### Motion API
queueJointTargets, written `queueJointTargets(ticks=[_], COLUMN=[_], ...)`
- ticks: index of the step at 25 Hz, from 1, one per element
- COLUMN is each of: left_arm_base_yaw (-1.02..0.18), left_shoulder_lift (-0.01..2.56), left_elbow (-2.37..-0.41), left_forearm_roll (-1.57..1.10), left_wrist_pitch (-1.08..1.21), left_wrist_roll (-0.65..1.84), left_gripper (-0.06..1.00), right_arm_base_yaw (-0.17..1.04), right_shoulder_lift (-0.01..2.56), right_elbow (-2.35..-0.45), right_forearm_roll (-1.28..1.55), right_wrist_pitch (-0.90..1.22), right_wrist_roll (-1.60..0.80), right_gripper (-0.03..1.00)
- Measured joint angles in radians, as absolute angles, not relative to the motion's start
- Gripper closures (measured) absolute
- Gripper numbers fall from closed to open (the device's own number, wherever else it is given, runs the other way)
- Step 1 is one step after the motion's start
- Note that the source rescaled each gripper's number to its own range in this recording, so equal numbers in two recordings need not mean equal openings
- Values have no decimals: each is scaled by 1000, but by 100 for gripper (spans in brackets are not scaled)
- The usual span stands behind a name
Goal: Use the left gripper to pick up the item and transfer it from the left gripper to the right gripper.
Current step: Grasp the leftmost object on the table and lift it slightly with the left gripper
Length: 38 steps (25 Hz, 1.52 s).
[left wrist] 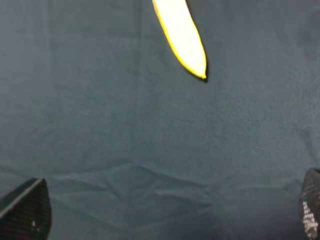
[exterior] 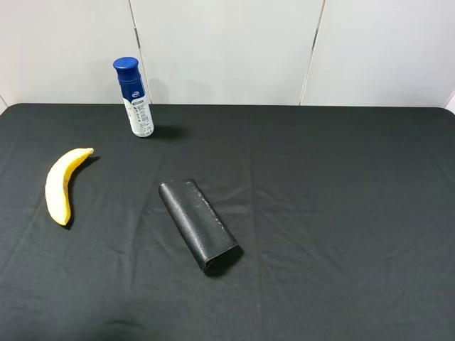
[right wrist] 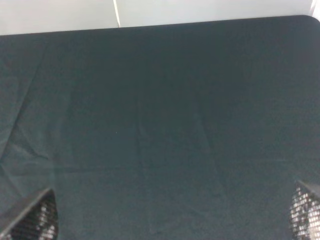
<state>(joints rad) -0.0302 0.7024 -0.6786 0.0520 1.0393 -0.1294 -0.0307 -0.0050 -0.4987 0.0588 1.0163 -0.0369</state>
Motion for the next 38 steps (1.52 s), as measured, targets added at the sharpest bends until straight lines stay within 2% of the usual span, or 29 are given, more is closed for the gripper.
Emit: queueJointTargets(ticks=[20, 30, 38], left_arm_base_yaw=[-30, -30, -30], left_shoulder_lift=[1500, 1684, 1762], left_elbow=[-703, -707, -708], left_forearm_roll=[-52, -52, -52], left_wrist_pitch=[635, 417, 333], left_wrist_roll=[-164, -169, -171], left_gripper=[-6, -6, -6], right_arm_base_yaw=[-31, -31, -31], right_shoulder_lift=[-5, -5, -5], right_elbow=[-499, -499, -499], right_forearm_roll=[59, 59, 59], right_wrist_pitch=[1016, 1016, 1016], right_wrist_roll=[-37, -37, -37], right_gripper=[-3, -3, -3])
